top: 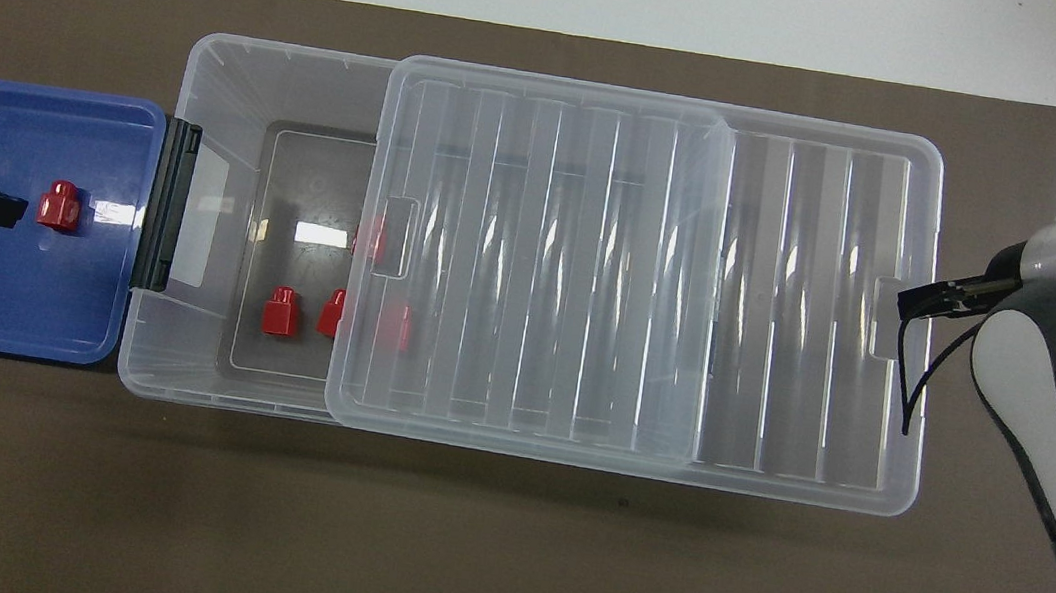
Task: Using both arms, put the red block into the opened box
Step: 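Grasp the red block with the left gripper while the right gripper withdraws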
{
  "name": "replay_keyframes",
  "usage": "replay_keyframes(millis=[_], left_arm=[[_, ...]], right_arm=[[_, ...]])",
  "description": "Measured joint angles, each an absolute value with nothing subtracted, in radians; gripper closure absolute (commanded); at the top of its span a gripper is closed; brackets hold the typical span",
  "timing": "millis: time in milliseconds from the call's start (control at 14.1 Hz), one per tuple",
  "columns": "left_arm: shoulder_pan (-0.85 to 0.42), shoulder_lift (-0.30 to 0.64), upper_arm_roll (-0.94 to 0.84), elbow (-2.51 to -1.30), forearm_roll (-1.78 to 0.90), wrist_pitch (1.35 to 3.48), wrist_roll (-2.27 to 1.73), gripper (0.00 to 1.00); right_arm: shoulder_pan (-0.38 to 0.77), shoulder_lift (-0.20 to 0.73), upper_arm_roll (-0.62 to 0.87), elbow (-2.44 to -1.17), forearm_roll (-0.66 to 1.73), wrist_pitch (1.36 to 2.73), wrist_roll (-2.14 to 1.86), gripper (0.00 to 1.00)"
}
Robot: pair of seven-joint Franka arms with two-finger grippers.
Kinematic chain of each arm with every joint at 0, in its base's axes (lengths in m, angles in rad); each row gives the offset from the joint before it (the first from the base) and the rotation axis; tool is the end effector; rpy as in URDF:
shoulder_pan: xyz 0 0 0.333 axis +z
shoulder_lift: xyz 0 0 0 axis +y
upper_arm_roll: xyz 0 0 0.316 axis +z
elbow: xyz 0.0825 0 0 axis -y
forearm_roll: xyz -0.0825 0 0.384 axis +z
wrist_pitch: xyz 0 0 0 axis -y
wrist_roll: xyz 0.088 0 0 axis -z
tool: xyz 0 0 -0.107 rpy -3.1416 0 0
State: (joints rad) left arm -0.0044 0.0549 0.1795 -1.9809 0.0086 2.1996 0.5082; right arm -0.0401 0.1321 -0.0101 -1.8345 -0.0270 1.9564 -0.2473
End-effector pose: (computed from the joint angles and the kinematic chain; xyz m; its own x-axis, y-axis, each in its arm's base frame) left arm 0.5754 0.1007 0.4548 0.9325 -0.3353 0.1346 -0.3246 -0.9411 -0.0950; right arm 0.5956 -0.0315 0.4556 0.9785 0.2058 -0.0164 0.2061 -0.9783 0.0229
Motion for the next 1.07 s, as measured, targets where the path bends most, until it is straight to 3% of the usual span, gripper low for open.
replay_keyframes(millis=[284,1066], left_arm=[[-0.02,0.082,0.172,-2.016,0.009,2.245,0.47,0.0],[0.002,0.298,0.22,-2.028,-0.093,2.479,0.448,0.0]], right_arm=[[-0.048,0.13,-0.01,-1.834,-0.027,1.933,-0.266,0.0],[-0.054,0.11,-0.008,-1.833,-0.027,1.846,-0.305,0.0]])
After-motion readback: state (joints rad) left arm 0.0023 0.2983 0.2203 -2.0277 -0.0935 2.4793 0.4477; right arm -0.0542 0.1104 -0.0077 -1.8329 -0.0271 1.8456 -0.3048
